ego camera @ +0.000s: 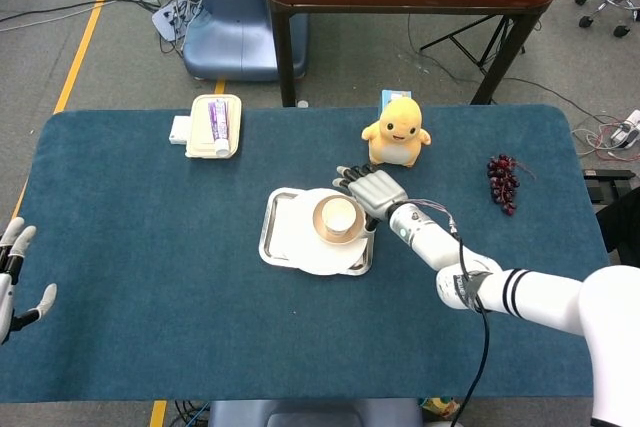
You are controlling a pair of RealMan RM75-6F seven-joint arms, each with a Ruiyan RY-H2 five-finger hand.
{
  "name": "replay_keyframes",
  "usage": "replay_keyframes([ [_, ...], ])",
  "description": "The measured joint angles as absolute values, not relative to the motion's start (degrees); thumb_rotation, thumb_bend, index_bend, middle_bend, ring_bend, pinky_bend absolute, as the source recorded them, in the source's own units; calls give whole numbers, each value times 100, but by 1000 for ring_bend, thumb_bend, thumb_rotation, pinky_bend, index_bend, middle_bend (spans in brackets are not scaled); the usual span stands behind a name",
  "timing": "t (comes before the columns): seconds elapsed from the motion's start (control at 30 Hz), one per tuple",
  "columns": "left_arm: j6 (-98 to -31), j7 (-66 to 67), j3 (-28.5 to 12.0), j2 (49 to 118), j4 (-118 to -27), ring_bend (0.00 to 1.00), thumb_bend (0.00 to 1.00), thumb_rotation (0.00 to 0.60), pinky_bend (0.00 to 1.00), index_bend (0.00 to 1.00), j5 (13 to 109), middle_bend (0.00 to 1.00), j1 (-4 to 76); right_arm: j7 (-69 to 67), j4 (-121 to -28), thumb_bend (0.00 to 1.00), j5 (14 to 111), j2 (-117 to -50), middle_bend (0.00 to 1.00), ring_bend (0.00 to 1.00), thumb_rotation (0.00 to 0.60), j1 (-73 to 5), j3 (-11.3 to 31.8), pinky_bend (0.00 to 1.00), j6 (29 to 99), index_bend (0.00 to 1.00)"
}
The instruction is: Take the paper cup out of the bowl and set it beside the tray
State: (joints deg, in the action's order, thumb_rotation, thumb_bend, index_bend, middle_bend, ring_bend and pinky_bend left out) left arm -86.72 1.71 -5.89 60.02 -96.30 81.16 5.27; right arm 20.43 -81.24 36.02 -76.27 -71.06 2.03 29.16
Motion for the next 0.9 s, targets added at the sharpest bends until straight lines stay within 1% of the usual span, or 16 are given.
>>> replay_keyframes([
  [0.3, -8708, 39, -572, 5996, -9587, 0, 324, 600, 0, 0, 8170, 0, 493, 1967, -7735, 101, 3478, -7930, 16, 0, 600, -7338, 84, 0, 2753, 23],
  [0.57, -8750, 28, -559, 6043, -9587, 0, 324, 600, 0, 0, 8233, 0, 481, 1955, -7612, 101, 3364, -8074, 18, 0, 600, -7545, -15, 0, 2720, 25],
  [0.63, -8774, 84, -553, 6055, -9645, 0, 324, 600, 0, 0, 8260, 0, 477, 1949, -7554, 101, 3327, -8124, 18, 0, 600, -7588, -41, 0, 2708, 55],
  [0.77, -8776, 124, -547, 6102, -9649, 0, 324, 600, 0, 0, 8252, 0, 471, 1944, -7456, 102, 3294, -8215, 24, 0, 600, -7658, -100, 0, 2712, 169],
  [0.9, -8801, 166, -534, 6146, -9662, 0, 324, 600, 0, 0, 8287, 0, 464, 1950, -7371, 102, 3255, -8279, 33, 0, 600, -7704, -163, 0, 2721, 258],
])
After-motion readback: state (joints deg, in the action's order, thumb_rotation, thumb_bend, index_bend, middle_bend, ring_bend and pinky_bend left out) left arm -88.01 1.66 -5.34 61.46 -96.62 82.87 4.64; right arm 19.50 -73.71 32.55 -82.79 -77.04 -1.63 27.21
